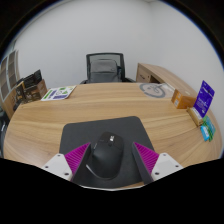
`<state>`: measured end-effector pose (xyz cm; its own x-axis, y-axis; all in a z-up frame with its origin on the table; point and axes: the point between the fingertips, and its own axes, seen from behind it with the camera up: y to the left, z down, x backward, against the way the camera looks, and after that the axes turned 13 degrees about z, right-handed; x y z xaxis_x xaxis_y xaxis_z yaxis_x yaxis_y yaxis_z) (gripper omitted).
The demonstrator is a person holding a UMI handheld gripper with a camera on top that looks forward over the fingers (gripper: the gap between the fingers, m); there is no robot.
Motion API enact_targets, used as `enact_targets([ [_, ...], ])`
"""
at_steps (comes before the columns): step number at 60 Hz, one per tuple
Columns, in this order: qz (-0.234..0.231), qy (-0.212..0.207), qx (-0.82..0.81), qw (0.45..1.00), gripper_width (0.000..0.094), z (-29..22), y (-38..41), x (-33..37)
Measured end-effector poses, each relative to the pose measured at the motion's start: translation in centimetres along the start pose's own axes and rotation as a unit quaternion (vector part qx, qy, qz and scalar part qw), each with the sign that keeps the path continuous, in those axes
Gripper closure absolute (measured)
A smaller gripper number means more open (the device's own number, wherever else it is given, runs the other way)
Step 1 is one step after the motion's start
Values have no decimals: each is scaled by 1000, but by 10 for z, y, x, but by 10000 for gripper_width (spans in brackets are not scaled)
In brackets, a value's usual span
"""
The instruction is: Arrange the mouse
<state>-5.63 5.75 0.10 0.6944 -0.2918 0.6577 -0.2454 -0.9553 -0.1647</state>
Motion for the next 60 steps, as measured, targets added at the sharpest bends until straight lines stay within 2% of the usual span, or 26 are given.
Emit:
enact_targets([
  [13,-11,-7,5,1000,71,-16,-6,59],
  [21,-22,-8,8,1000,69,-30,-16,136],
  [31,-12,-18,11,1000,74,-36,-40,245],
  [46,5,-13,4,1000,76,2,-71,371],
  [52,3,-2,-9,1000,76,21,-77,403],
  [60,10,-11,-18,1000,73,32,-85,429],
])
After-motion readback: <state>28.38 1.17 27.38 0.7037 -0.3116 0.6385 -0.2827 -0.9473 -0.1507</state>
